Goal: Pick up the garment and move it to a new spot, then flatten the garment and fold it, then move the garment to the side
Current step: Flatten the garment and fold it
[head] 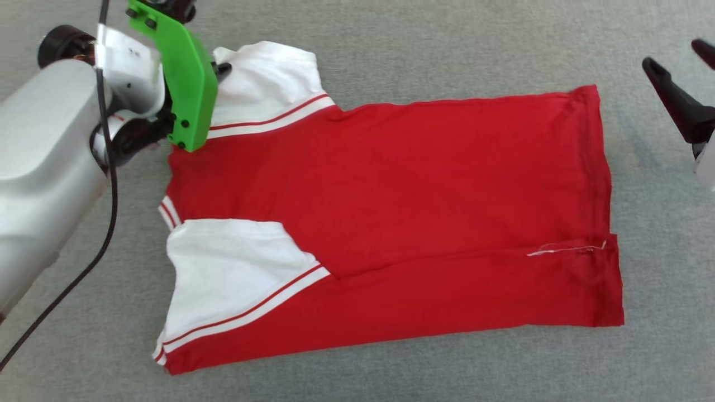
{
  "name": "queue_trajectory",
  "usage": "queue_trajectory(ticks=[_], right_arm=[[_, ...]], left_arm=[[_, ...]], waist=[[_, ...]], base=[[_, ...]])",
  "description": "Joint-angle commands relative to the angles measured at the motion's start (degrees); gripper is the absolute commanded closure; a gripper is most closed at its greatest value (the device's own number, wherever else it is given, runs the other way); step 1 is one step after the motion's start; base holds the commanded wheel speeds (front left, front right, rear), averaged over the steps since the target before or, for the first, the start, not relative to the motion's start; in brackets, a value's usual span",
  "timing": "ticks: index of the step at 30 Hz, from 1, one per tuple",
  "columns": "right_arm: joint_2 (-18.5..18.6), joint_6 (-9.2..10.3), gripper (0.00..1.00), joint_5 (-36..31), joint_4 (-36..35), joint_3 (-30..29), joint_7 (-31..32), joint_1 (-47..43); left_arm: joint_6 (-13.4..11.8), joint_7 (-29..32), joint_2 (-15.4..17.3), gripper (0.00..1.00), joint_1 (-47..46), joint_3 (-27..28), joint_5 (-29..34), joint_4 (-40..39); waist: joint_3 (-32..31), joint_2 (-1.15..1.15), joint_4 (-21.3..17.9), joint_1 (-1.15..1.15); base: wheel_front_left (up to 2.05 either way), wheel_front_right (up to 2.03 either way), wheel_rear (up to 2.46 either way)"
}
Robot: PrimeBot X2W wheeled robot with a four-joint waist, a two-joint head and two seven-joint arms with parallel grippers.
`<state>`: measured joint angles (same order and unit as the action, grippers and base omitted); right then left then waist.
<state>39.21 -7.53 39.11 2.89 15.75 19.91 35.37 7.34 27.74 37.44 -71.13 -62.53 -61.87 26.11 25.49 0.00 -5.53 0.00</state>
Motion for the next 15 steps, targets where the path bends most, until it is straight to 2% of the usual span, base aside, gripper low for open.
queue_trajectory(ticks=[1, 5, 7, 10, 15], right_arm=[[0.9, 0.04, 0.00, 2.3, 1.1, 1.2, 4.2, 1.9], [3.4, 0.04, 0.00, 6.5, 4.7, 5.0, 16.7, 5.2], [3.5, 0.04, 0.00, 7.9, 6.7, 6.2, 21.2, 6.7], [2.6, 0.04, 0.00, 8.1, 10.0, 7.2, 24.3, 9.0], [-0.7, 0.04, 0.00, 7.0, 15.8, 8.9, 25.1, 12.5]], left_arm=[[0.1, -1.0, 0.2, 1.00, 1.1, -0.3, 0.9, -1.0], [0.1, -2.9, 0.1, 1.00, 1.5, -1.0, 2.0, -3.6], [0.1, -3.6, 0.0, 1.00, 1.5, -1.1, 2.5, -4.8], [-0.1, -4.4, -0.2, 1.00, 1.1, -1.0, 3.1, -6.3], [-0.7, -5.4, -0.4, 1.00, -0.1, -0.7, 4.3, -8.6]], waist=[[-1.7, 0.00, 2.2, 0.00], [-1.5, 0.00, 3.6, 0.00], [-1.0, 0.00, 4.3, 0.00], [-0.1, 0.00, 5.2, 0.00], [1.7, 0.00, 6.5, 0.00]], base=[[0.00, 0.00, 0.00], [0.00, 0.00, 0.00], [0.00, 0.00, 0.00], [0.00, 0.00, 0.00], [0.00, 0.00, 0.00]])
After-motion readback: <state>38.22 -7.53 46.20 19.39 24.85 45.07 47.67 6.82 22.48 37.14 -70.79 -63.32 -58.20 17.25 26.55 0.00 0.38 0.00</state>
